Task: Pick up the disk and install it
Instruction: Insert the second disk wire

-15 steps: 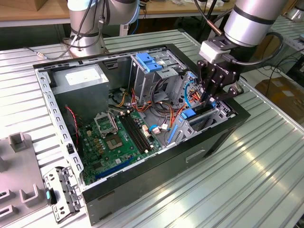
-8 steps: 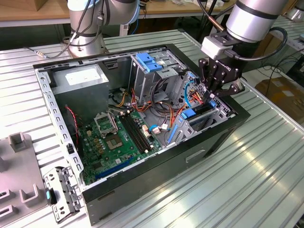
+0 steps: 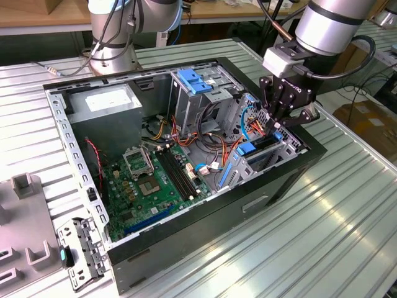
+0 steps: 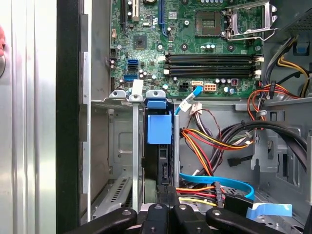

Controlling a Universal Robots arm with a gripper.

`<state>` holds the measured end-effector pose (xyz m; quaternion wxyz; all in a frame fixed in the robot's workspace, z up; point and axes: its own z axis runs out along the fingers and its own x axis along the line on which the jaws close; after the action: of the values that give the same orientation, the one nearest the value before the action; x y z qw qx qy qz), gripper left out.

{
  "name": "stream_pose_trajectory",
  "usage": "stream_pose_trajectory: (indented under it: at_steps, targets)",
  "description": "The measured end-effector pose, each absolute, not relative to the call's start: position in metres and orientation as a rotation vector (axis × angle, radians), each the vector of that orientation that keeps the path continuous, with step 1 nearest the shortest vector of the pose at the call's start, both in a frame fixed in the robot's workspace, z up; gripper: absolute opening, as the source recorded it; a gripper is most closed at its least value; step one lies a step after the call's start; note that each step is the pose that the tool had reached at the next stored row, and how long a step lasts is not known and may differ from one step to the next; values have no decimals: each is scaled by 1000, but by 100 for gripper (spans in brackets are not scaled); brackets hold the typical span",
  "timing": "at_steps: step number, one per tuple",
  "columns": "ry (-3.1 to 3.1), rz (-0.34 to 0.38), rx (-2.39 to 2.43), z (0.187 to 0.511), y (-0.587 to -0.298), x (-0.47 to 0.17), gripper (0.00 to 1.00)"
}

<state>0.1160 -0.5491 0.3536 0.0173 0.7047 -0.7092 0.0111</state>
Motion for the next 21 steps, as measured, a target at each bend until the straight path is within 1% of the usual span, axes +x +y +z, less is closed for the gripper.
stream_pose_trajectory:
  at_steps: [17,21]
  targets:
    - [-2202,37,2188,354,-549,115,11]
    - [-2201,33,2187,370,-549,113,11]
